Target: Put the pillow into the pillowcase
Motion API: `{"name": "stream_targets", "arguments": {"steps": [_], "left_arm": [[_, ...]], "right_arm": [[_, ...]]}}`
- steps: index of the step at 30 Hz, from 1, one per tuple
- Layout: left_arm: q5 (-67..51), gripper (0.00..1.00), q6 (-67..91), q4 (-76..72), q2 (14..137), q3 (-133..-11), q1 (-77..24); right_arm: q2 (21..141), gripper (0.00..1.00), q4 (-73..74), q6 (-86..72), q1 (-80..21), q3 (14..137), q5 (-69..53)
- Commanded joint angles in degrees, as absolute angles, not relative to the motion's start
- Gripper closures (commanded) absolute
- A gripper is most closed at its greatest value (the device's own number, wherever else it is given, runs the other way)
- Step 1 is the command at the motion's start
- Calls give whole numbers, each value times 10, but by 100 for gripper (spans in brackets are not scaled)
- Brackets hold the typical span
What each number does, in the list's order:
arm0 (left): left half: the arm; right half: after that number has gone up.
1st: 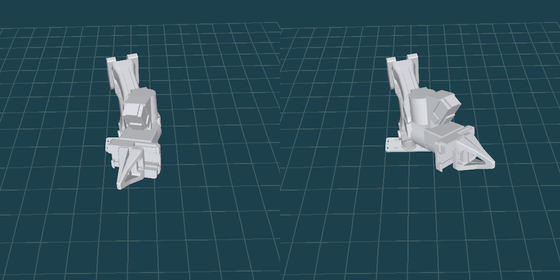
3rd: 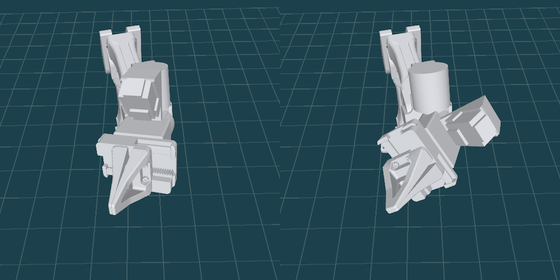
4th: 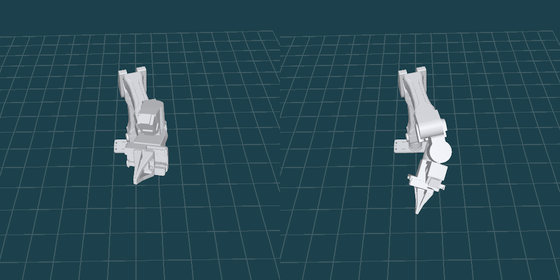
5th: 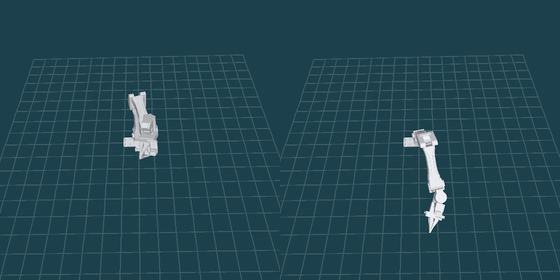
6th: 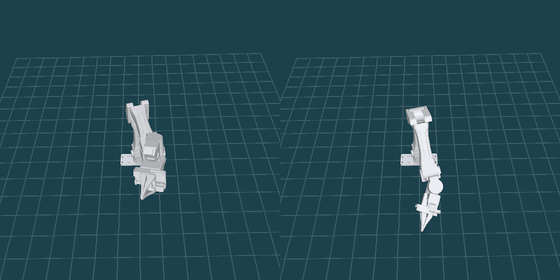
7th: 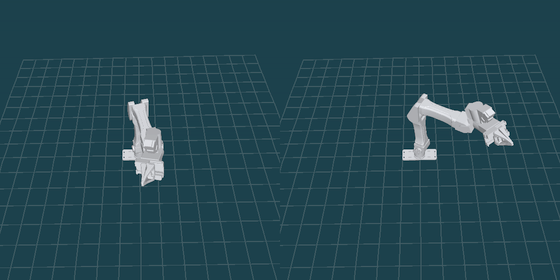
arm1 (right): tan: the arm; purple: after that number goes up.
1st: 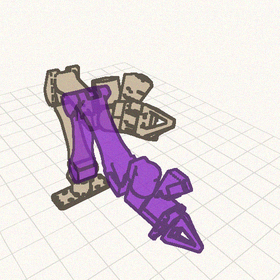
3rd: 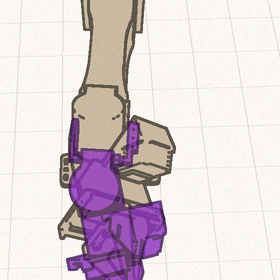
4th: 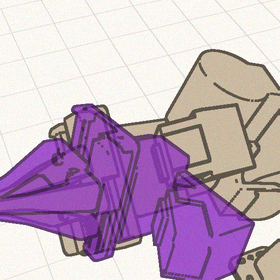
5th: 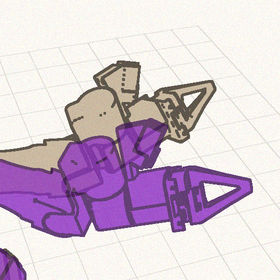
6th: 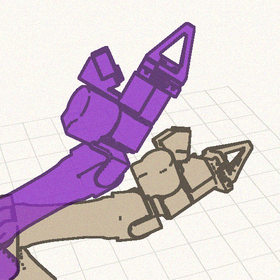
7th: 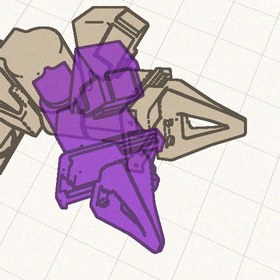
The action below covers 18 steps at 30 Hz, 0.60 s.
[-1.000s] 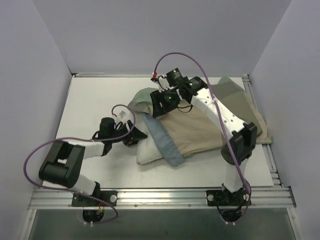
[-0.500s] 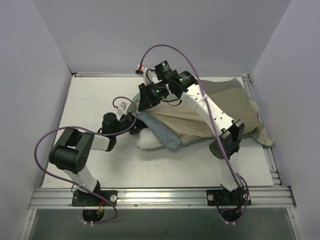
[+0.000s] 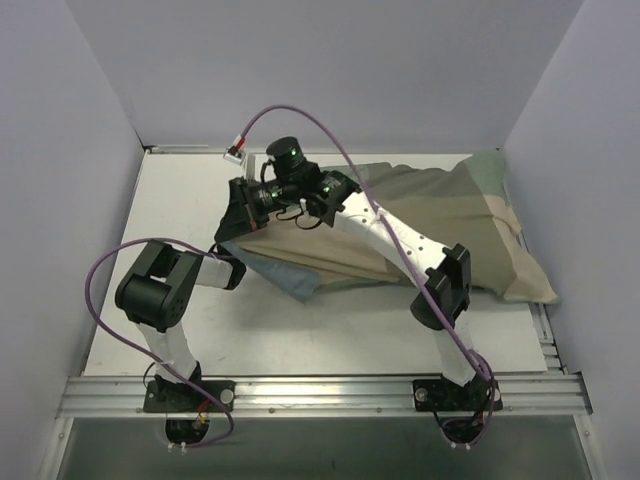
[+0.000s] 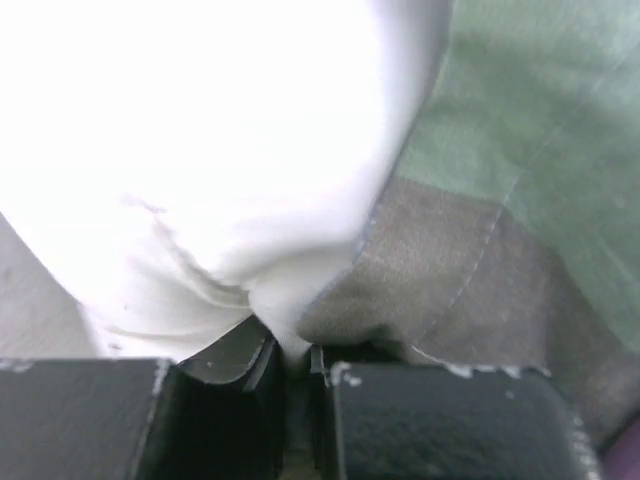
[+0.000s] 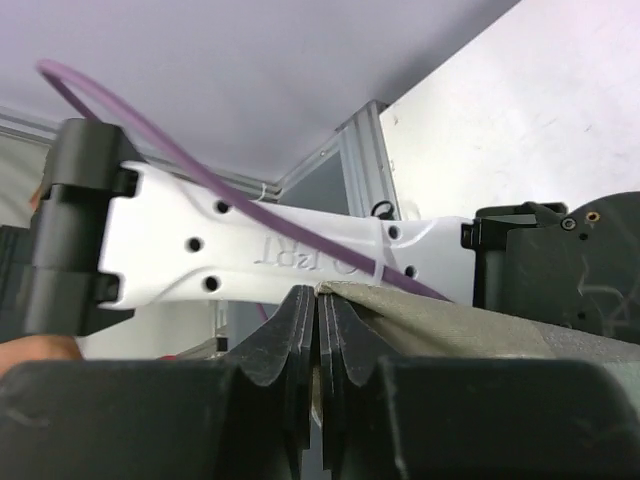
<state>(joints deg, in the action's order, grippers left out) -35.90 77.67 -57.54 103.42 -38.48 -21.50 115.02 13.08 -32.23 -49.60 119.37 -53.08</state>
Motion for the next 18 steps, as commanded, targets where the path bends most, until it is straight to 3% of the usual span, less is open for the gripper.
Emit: {"name": "stream_targets", "arguments": {"steps": [1, 4, 5, 6, 9, 12, 14, 15, 16, 18], "left_arm": [[-326, 100, 809, -650, 1034, -432, -223], [-328, 100, 804, -646, 1012, -406, -221], [-330, 100, 800, -643, 1003, -397, -219], [-342, 100, 790, -640, 985, -387, -208], [-366, 100, 747, -614, 939, -338, -186], [-406, 100, 674, -553, 887, -288, -175], [-447, 97, 635, -507, 867, -259, -177], [-458, 90, 595, -485, 847, -253, -177], [-467, 69, 576, -425, 835, -249, -171], [-473, 49, 543, -368, 810, -236, -157]], "right_arm": [[1158, 100, 5, -400, -504, 1220, -612], [1128, 100, 30, -362, -471, 1154, -618], [1114, 90, 44, -352, -458, 1136, -614], [1081, 62, 78, -339, -443, 1116, -609], [1022, 33, 188, -265, -378, 1086, -562], [992, 21, 295, -182, -323, 1111, -466], [987, 19, 315, -134, -288, 1123, -374], [997, 18, 332, -116, -282, 1131, -330], [1009, 19, 343, -100, -277, 1142, -286], [1060, 21, 366, -55, -270, 1182, -246]]}}
